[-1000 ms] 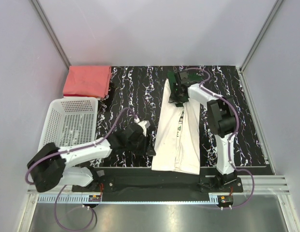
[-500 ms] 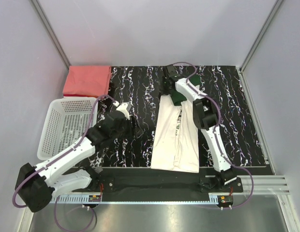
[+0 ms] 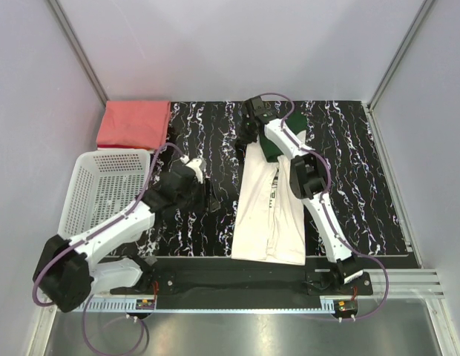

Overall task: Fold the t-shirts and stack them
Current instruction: Fold the tshirt

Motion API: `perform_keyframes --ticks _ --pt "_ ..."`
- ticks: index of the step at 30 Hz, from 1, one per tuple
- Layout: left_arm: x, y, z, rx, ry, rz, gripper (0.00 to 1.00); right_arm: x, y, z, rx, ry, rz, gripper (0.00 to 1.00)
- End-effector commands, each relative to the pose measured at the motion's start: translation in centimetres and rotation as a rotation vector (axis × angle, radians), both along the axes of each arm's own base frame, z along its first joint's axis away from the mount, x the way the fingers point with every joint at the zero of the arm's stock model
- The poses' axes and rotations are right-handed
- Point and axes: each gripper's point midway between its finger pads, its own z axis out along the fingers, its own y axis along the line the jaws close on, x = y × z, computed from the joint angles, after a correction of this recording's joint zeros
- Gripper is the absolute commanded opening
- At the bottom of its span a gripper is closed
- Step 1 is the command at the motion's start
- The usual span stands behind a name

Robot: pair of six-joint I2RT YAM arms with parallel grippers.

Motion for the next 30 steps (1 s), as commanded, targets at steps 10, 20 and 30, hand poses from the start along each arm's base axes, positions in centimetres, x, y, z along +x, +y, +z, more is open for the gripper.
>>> perform_keyframes --ticks 10,20,30 --pt "14.2 -6.9 3.9 -0.08 -0.074 -0.143 0.56 -6.7 -9.6 19.6 -0.045 -0.212 0.0 0.36" --pt "23.3 -11.8 -1.2 -0.102 -0.017 -0.159 0.5 -14.7 -17.4 22.6 -0.058 -0.298 -0.054 0.38" --pt "27.7 -11.3 -8.5 0.003 0.033 -0.063 0.46 -17.3 -18.7 24.0 -0.031 -0.332 -0.05 0.38"
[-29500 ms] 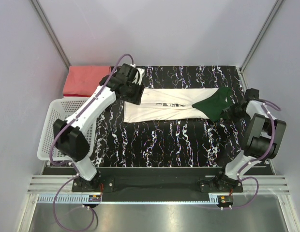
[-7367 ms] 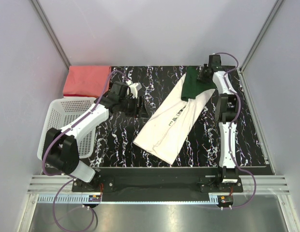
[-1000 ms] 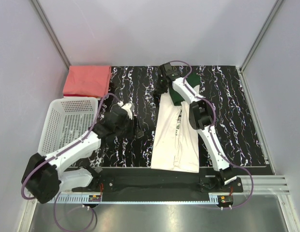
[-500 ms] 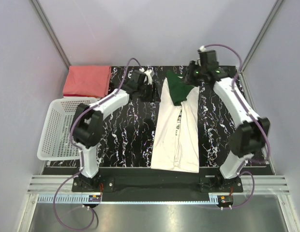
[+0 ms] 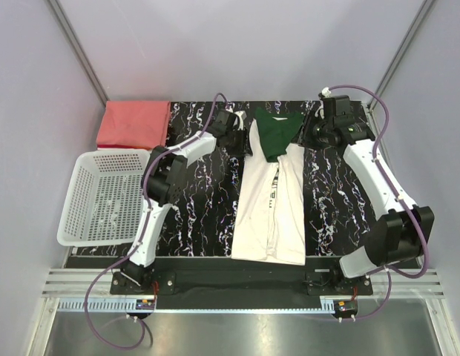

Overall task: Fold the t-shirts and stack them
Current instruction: Fold the tshirt

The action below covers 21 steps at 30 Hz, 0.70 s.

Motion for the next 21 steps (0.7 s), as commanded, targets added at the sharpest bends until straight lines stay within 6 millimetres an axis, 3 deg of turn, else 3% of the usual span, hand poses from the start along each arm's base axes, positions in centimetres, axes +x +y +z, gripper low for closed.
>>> perform_keyframes --ticks 1,5,9,18,21 --pt "1.8 0.7 -1.0 0.031 -0.016 0.04 0.45 -0.8 0.1 3.6 0.018 -0.11 0.038 0.38" --pt "1.6 0.6 -2.5 0.03 0.014 0.039 0.38 -0.7 0.0 4.4 0.021 -0.127 0.039 0.39" --pt "1.9 0.4 -2.5 0.01 0.021 0.037 0.35 -0.3 0.1 4.9 0.03 -0.137 0.032 0.38" --pt "3.1 -0.4 -2.1 -0.058 0.042 0.056 0.0 -0.1 0.1 4.3 0.033 -0.123 0.032 0.39" --pt "3.4 0.1 -1.6 -0.059 0.036 0.072 0.0 -0.1 -0.1 4.6 0.032 -0.131 0.027 0.38"
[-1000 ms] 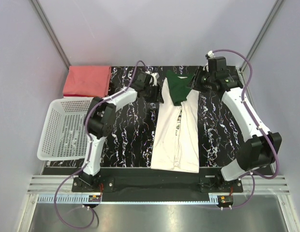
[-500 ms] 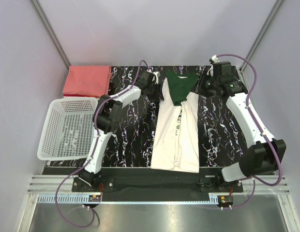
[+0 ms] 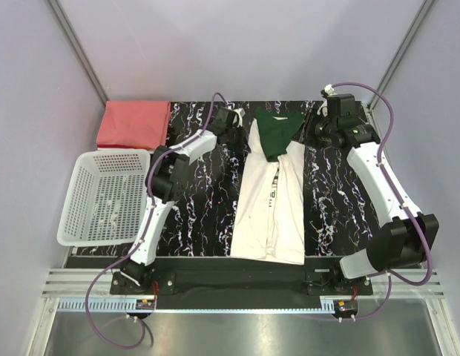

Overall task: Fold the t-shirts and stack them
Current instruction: Fold the tshirt

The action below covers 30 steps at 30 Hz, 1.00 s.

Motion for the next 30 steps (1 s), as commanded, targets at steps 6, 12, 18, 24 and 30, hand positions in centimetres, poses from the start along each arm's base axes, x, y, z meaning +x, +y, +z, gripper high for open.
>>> perform_keyframes --ticks 6,12,18,24,30 --pt "2.7 4.0 0.1 0.02 -0.001 0.131 0.0 0.9 -0.2 2.0 0.012 -0.064 0.002 0.39" --pt "3.1 6.1 0.6 0.017 0.001 0.178 0.0 1.1 -0.4 0.6 0.0 -0.035 -0.004 0.39" --pt "3.5 7.5 0.7 0.013 0.004 0.206 0.0 0.8 0.0 -1.3 0.01 0.016 0.008 0.39" --pt "4.1 9.7 1.7 0.021 -0.013 0.24 0.0 -0.3 -0.2 -3.2 0.019 0.066 -0.009 0.38" --pt "2.9 9.7 7.9 -0.039 -0.086 0.17 0.44 -2.4 -0.1 -3.8 0.041 0.084 0.0 0.38"
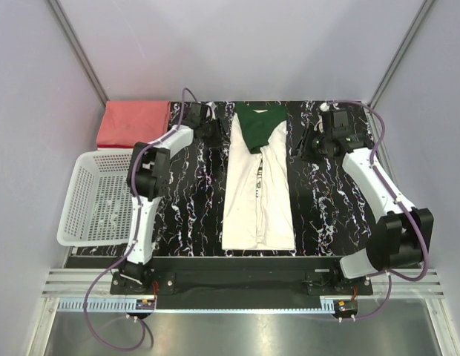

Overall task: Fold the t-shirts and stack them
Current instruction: Fold the tshirt

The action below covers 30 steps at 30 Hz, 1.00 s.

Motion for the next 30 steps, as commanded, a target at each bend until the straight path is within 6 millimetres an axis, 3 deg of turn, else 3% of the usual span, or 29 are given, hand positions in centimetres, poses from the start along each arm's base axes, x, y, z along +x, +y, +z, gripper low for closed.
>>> perform_keyframes --ticks 1,4,5,6,7,8,9,11,12,14,15,17,18,21,24,30 --pt "-0.5 1.2 9.4 -0.006 -0.161 -0.013 0.46 -1.3 0.3 1.9 0.05 -0.055 0.014 0.38" --pt "-3.4 1.5 10.0 -0.014 -0.128 -0.029 0.47 -3.3 0.1 0.8 0.063 -0.027 0.0 0.38" --pt "-4.6 1.2 12.3 -0.032 -0.162 -0.043 0.47 -4.2 -0.3 0.1 0.061 -0.008 -0.033 0.39" --pt "-7.2 0.0 10.8 -0.024 -0.118 -0.088 0.47 -4.7 -0.5 -0.4 0.06 0.005 -0.05 0.39" --pt "-9.0 -0.8 12.6 -0.037 -0.147 -0.124 0.47 -5.2 -0.8 -0.9 0.062 0.016 -0.069 0.39" --pt "-10.5 -1.6 12.6 -0.043 -0.144 -0.148 0.47 -6.2 -1.0 -1.6 0.071 0.035 -0.089 0.39" --pt "-14.1 -3.4 10.7 -0.048 -0.089 -0.216 0.47 -6.7 -1.0 -1.9 0.079 0.044 -0.093 0.39" --pt "-17.5 -5.2 11.9 -0.065 -0.121 -0.273 0.46 -8.1 -1.0 -2.6 0.092 0.061 -0.098 0.39" --pt "-20.9 -6.9 10.4 -0.043 -0.089 -0.335 0.46 -8.5 -1.0 -2.7 0.098 0.061 -0.097 0.39" --pt "-24.0 -8.4 10.7 -0.037 -0.099 -0.378 0.47 -9.6 -1.0 -2.9 0.11 0.062 -0.1 0.39" --pt "-27.1 -9.8 9.6 -0.023 -0.075 -0.439 0.47 -10.0 -0.9 -2.9 0.118 0.06 -0.097 0.39" --pt "-29.3 -10.8 9.6 -0.031 -0.072 -0.455 0.47 -10.9 -1.1 -3.3 0.128 0.063 -0.105 0.39" --pt "-31.6 -11.4 8.5 -0.023 -0.052 -0.488 0.47 -11.1 -1.1 -3.5 0.128 0.065 -0.108 0.39" --pt "-34.8 -12.7 7.5 -0.028 -0.027 -0.533 0.47 -11.9 -1.3 -4.7 0.12 0.09 -0.11 0.38" --pt "-36.6 -13.1 5.8 0.003 0.008 -0.553 0.47 -12.1 -1.2 -4.7 0.129 0.087 -0.107 0.37" --pt "-37.4 -12.9 3.8 0.105 0.01 -0.544 0.47 -12.0 -0.9 -3.2 0.15 0.044 -0.092 0.37"
